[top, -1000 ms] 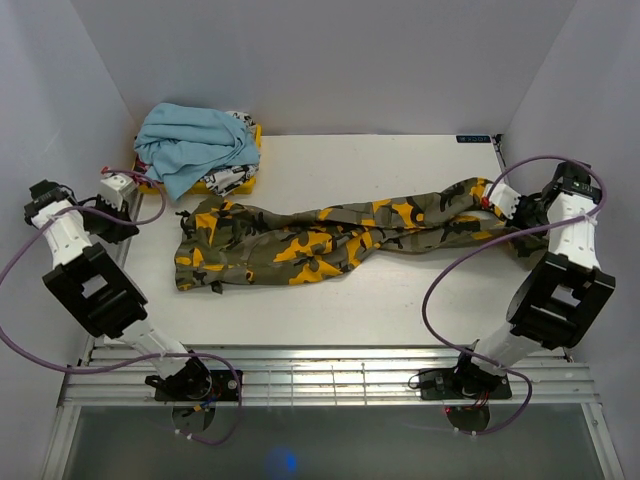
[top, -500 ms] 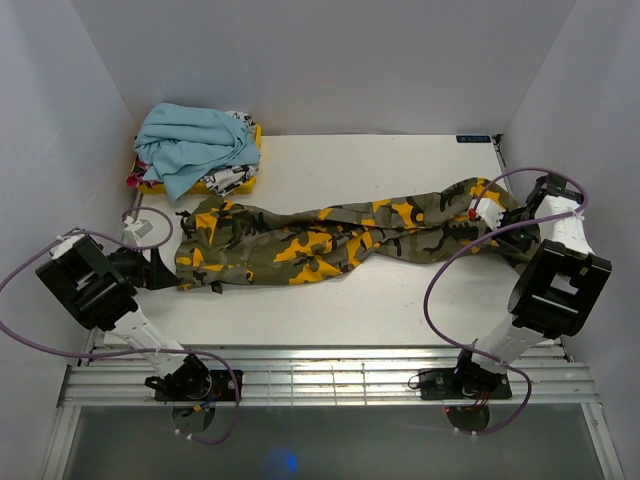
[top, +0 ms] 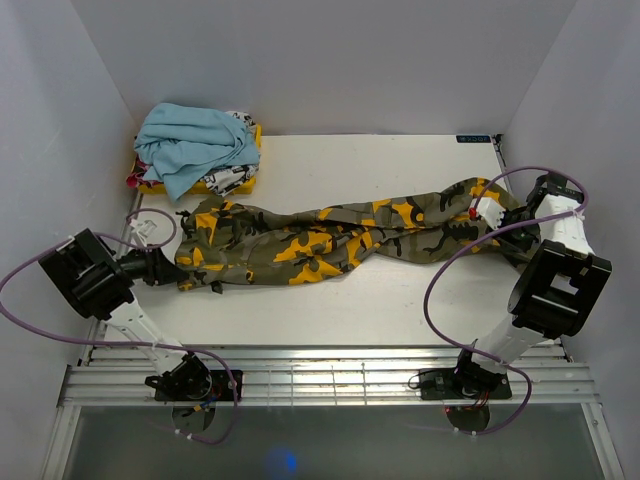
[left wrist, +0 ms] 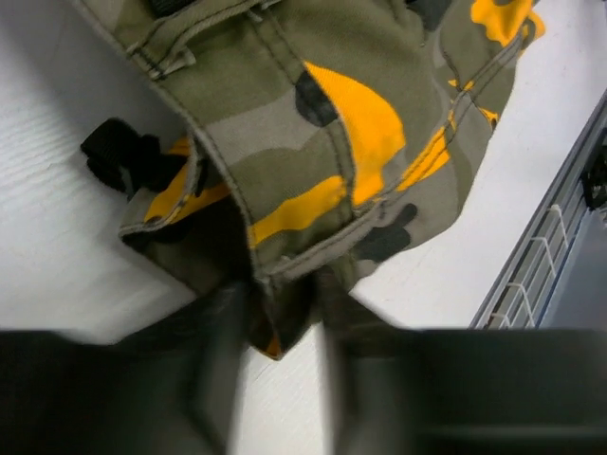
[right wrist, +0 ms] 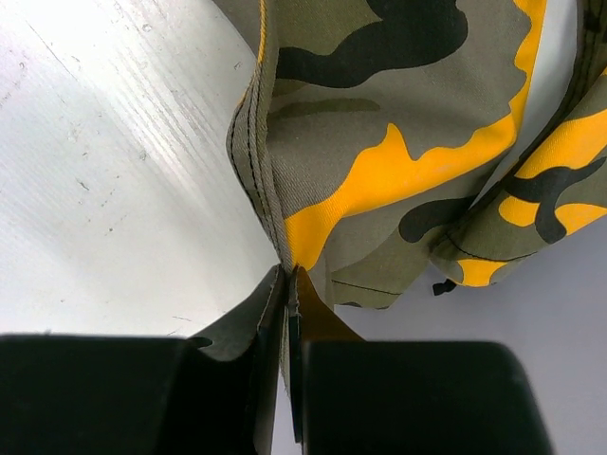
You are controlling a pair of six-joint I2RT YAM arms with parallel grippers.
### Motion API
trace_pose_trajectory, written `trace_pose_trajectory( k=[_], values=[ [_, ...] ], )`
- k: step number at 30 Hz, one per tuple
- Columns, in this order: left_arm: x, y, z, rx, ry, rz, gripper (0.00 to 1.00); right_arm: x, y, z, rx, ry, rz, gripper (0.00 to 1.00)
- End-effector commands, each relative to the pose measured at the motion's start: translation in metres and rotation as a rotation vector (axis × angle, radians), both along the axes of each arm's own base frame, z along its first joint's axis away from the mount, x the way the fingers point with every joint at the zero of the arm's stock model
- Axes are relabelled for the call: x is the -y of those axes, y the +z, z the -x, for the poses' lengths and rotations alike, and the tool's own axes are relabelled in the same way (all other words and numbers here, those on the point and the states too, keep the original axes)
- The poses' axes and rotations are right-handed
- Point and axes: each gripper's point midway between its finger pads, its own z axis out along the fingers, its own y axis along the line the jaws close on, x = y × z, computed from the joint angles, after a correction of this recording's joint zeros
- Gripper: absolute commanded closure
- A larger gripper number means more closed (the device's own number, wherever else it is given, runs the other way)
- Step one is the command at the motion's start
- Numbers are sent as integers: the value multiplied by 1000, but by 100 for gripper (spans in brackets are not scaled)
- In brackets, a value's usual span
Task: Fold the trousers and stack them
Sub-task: Flatten the trousers out
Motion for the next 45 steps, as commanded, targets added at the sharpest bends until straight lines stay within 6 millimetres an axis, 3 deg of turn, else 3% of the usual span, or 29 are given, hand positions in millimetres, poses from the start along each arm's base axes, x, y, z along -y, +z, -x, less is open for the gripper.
trace_pose_trajectory(
  k=[1, 3, 4, 9, 13, 16, 22, 25, 26, 29, 30, 33, 37, 39, 40, 42, 44, 45],
  values=[
    [6, 21, -18, 94, 19, 58, 66, 1, 16, -1, 25, 4, 17, 92],
    [4, 38, -20, 86, 17, 79, 93, 4, 19, -2, 30, 1, 33, 92],
    [-1, 43, -23, 79, 34, 83, 100, 6, 21, -2, 30, 3, 40, 92],
    [-49, 92, -48, 58, 169, 83, 100, 14, 23, 1, 34, 43, 91, 92],
    [-85, 118, -65, 46, 264, 51, 100, 20, 15, 5, 25, 45, 108, 92],
    [-106, 125, -76, 1, 326, 28, 100, 27, 4, 8, 20, 51, 133, 92],
    [-145, 120, -89, -79, 455, -114, 100, 47, -9, 18, 9, 49, 172, 92],
    [-164, 129, -99, -92, 531, -152, 100, 70, 2, 13, 36, 18, 185, 92],
    [-174, 142, -107, -73, 566, -168, 100, 78, 13, 7, 59, 13, 196, 92],
    [-190, 138, -117, -111, 616, -205, 100, 89, 17, 12, 56, 30, 207, 92],
    [-195, 146, -123, -96, 626, -224, 100, 92, 17, 14, 59, 35, 209, 92],
    [-188, 131, -131, -128, 605, -256, 100, 95, 13, 28, 46, 50, 201, 92],
    [-150, 115, -147, -146, 513, -278, 100, 81, 10, 39, 59, 106, 181, 92],
    [-134, 109, -148, -145, 463, -280, 78, 72, 6, 44, 55, 131, 165, 92],
    [-123, 100, -142, -148, 416, -277, 72, 68, 2, 49, 45, 136, 159, 92],
    [-117, 106, -133, -119, 380, -293, 62, 65, 0, 55, 36, 150, 164, 92],
    [-109, 103, -113, -120, 300, -336, 65, 63, -7, 66, 6, 160, 165, 92],
    [-107, 99, -106, -136, 278, -348, 77, 63, -7, 68, 10, 181, 179, 92]
  ],
)
